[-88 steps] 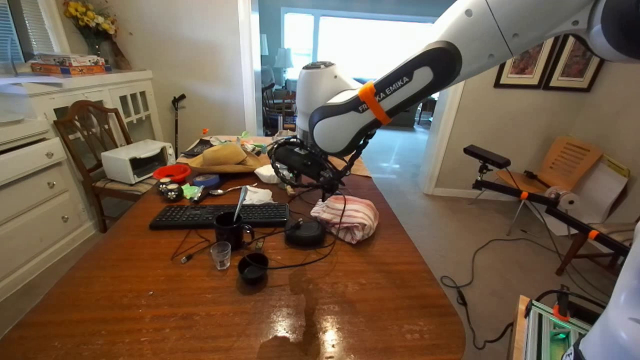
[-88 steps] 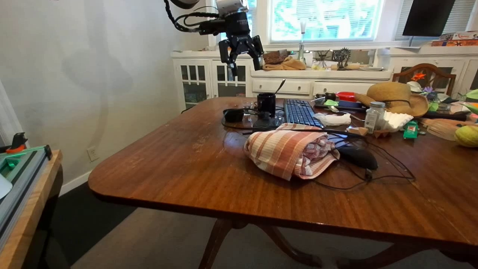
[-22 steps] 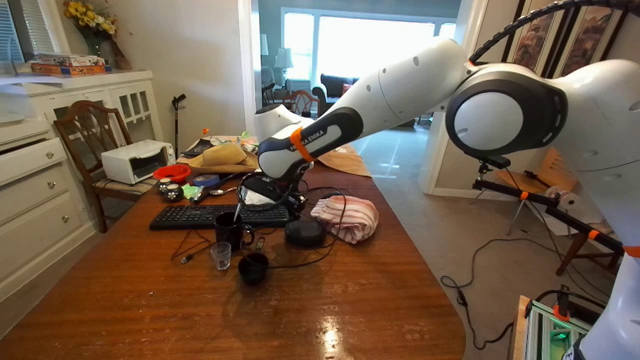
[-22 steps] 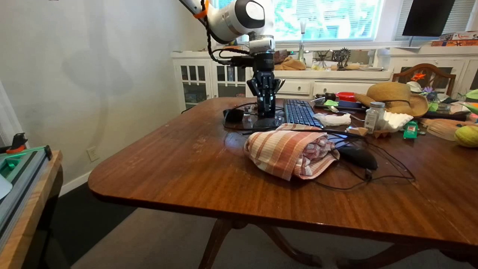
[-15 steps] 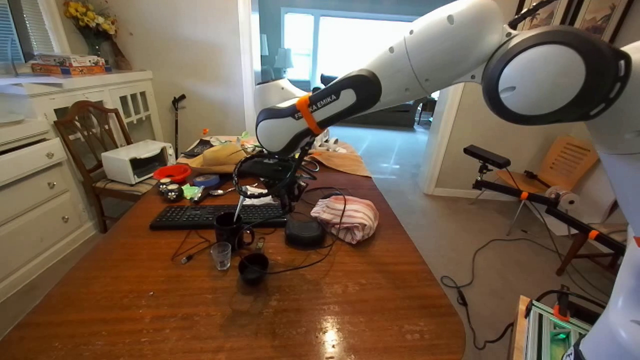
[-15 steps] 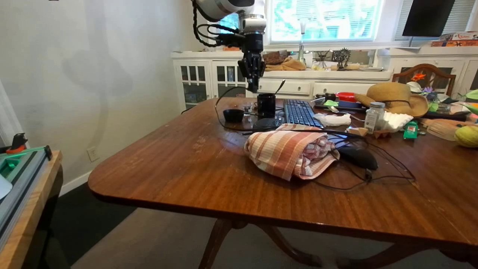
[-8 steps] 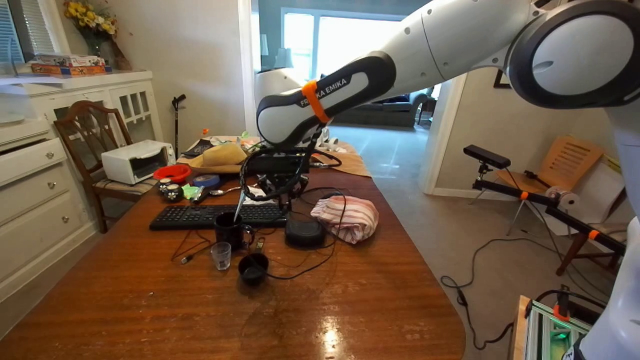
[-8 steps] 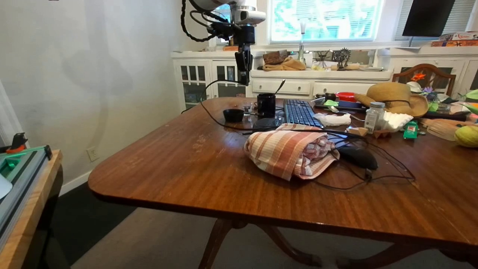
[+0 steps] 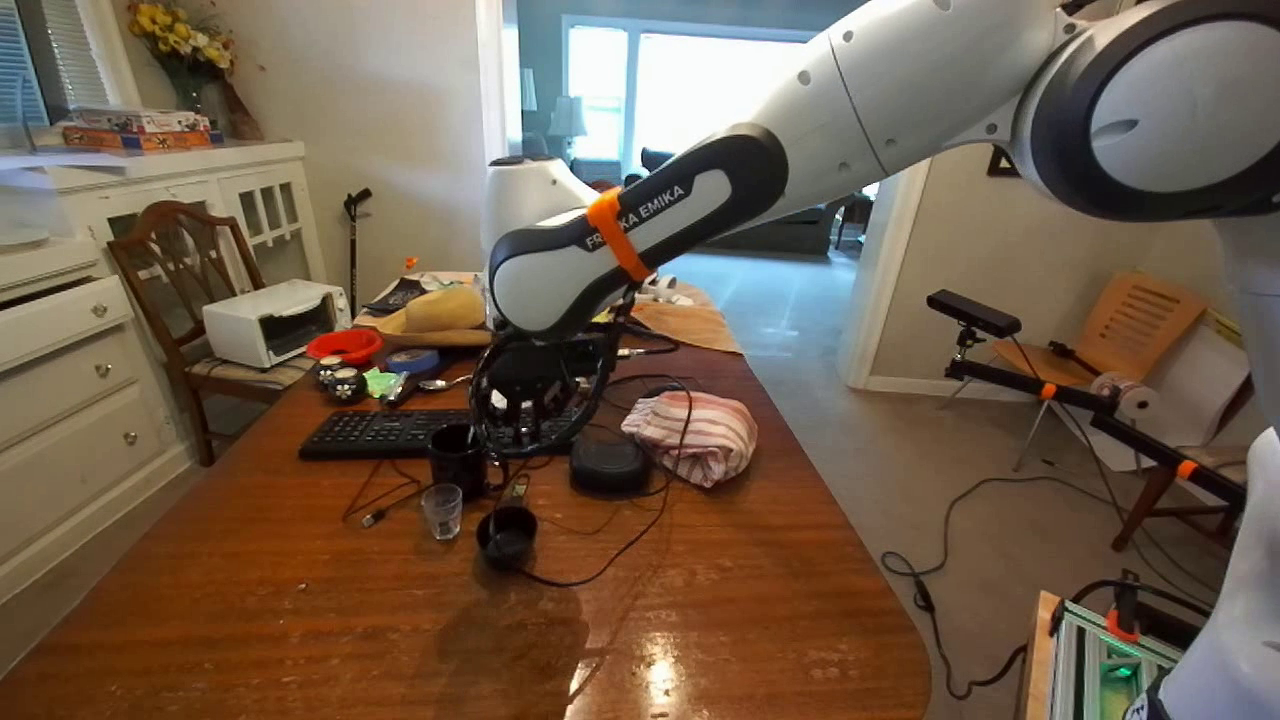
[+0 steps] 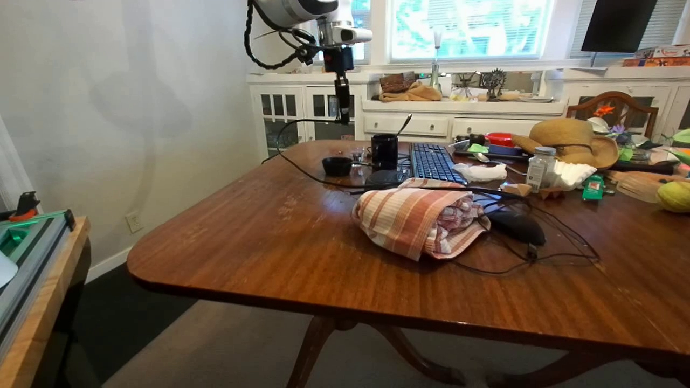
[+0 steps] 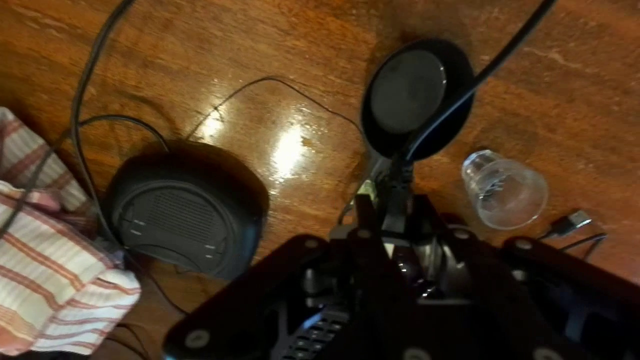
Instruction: Move the black cable on the speaker to the left
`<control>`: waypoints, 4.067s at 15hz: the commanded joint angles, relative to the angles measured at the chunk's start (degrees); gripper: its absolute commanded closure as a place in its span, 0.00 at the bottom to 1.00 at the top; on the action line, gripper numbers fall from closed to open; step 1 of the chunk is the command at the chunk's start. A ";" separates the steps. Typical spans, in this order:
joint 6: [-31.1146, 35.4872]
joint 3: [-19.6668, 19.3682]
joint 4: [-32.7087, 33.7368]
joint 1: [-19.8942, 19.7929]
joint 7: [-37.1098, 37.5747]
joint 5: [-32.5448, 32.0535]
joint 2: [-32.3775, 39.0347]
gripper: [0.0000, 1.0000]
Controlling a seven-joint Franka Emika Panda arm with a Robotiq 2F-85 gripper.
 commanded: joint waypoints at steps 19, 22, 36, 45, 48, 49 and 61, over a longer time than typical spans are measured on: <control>12.88 4.06 0.83 2.80 -23.38 7.70 5.49 0.94; 14.94 1.25 5.22 6.16 -22.21 3.21 9.10 0.94; 11.62 3.61 35.51 8.26 -34.77 3.35 30.64 0.94; 2.99 -0.28 52.76 12.56 -32.51 -0.49 41.30 0.94; 0.22 -0.46 56.65 13.41 -33.70 -0.87 43.80 0.94; 0.06 -0.34 57.81 13.57 -33.90 -0.77 44.57 0.94; 1.65 3.30 63.32 13.99 -37.12 1.73 48.53 0.94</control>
